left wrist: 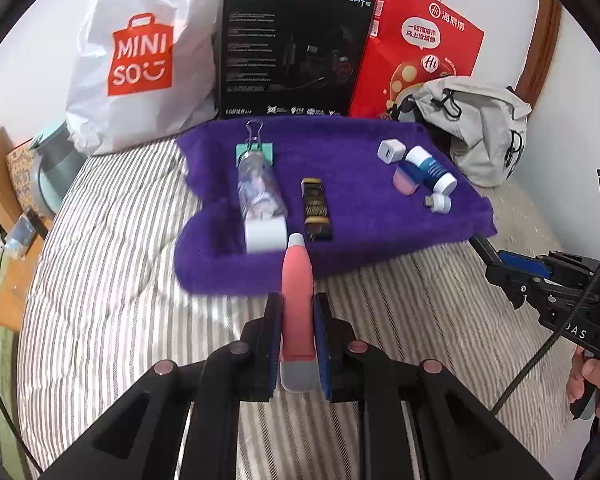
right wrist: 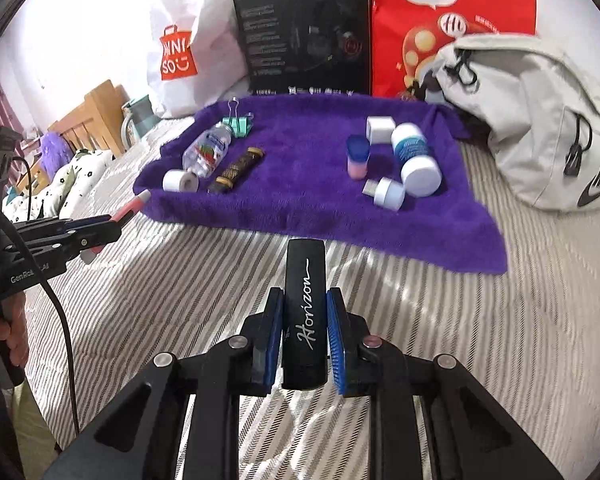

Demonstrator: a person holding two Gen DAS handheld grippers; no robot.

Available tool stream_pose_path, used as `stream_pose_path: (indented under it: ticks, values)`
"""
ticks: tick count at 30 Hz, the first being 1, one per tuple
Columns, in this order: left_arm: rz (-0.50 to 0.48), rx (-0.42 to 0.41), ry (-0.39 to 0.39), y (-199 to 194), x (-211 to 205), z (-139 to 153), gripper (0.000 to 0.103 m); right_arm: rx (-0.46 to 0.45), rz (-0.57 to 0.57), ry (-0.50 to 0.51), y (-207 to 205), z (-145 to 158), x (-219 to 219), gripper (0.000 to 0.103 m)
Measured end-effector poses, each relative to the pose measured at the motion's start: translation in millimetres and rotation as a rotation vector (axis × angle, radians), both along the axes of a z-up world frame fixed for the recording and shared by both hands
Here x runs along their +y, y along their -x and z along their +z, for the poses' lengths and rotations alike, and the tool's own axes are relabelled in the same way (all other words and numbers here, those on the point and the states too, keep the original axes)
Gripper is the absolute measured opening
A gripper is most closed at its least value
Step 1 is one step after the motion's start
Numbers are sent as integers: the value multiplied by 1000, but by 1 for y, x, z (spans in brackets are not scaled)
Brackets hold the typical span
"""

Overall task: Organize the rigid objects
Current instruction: 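Place pink tube with left while right places Horizon case on towel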

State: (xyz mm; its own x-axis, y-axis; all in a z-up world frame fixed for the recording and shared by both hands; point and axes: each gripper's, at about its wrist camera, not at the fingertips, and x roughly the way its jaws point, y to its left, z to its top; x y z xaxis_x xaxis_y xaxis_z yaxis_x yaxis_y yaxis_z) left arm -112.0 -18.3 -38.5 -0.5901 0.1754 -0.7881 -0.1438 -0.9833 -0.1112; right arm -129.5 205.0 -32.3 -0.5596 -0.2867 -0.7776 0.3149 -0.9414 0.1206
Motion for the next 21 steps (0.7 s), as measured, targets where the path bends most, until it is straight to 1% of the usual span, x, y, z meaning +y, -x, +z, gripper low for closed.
stream_pose_path:
  ticks: [6, 10, 16, 21]
  values:
    - [1, 5, -24, 23, 4, 8, 15, 20, 13, 26, 25, 18, 0, 22]
    - [2, 7, -15, 39, 4, 12, 15, 23, 26, 27, 53, 24, -4, 22]
    - [26, 4, -15, 59, -6, 11, 15, -3, 59, 18, 101, 16, -15, 22]
    - [37, -6, -30, 70, -13, 5, 15, -52, 80, -16, 133, -6, -27, 22]
